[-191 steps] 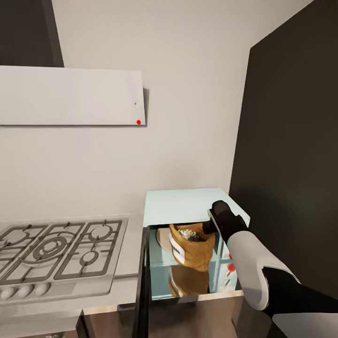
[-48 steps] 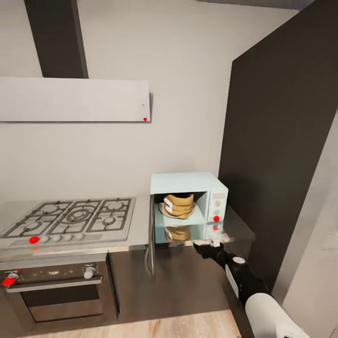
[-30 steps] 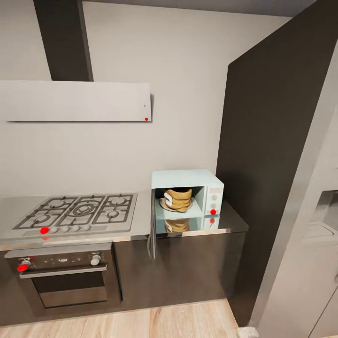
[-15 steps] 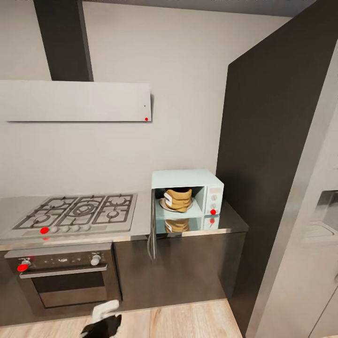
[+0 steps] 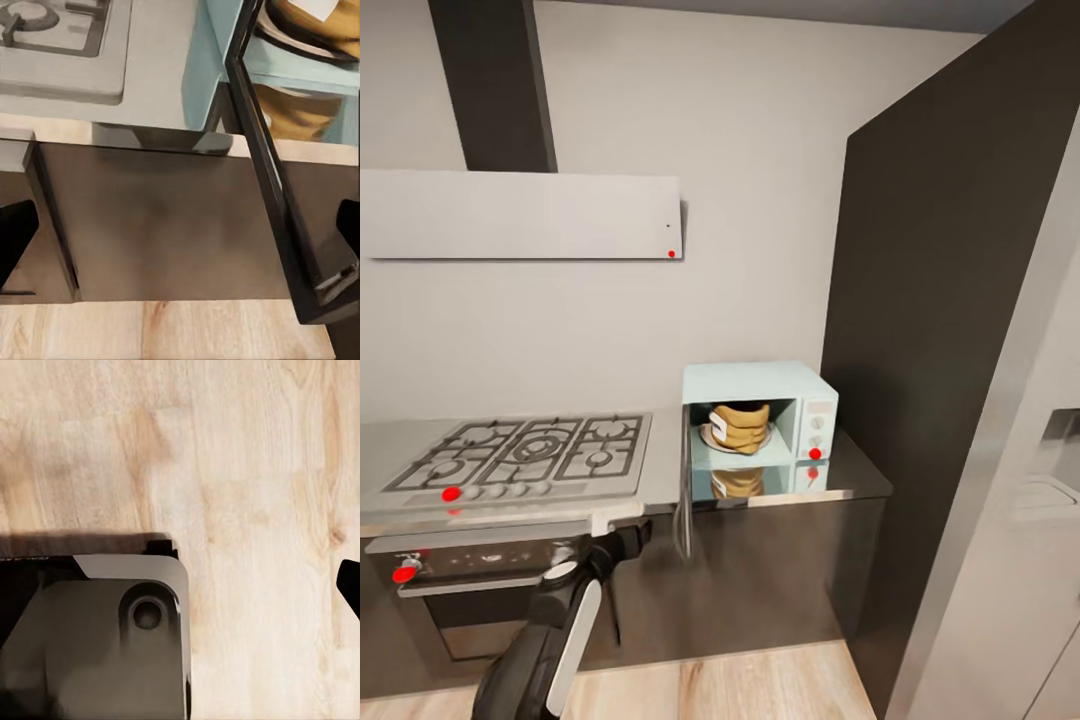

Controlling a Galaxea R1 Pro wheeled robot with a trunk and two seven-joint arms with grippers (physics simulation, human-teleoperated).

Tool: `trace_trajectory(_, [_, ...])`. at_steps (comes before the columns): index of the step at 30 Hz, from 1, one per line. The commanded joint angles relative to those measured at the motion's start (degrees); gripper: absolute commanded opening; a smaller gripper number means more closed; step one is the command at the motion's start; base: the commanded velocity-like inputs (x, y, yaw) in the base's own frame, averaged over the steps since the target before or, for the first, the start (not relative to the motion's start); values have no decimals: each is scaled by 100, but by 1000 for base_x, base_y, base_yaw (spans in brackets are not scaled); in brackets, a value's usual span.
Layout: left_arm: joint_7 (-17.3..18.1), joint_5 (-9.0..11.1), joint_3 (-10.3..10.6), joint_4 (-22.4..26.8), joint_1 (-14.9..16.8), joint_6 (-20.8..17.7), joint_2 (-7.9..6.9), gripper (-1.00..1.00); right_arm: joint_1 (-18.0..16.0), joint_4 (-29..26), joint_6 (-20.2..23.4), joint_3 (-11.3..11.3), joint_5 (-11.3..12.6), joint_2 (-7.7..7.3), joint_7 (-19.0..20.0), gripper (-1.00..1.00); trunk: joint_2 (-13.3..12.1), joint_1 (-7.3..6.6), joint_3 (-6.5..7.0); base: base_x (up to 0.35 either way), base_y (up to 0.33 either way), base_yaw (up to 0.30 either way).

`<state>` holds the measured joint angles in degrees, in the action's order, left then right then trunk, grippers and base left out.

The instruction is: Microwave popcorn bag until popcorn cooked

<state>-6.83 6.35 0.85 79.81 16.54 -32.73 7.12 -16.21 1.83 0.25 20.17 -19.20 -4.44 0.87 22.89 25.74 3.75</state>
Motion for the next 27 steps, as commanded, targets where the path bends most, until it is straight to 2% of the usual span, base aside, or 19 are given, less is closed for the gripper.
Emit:
trace_trajectory(1, [-58,51,14,-62,3,-16,-3,100,-5,10,2,48,-53,-4,9,100,3,5,-2,281,0,0])
trace_trajectory(6, [-64,35,4,-336,3,-6,-8,100,-5,10,-5,48,-54,-4,9,100,3,5,-2,312,0,0])
trace_trajectory(20, [-38,31,-14,-378,-1,155,-25,100,-5,10,-63,48,-66,-9,1,100,3,5,-2,319,0,0])
trace_trajectory(27, [1,38,34,-391,-1,144,-55,100,8,10,-130,48,-70,3,6,100,3,5,-1,58,0,-3])
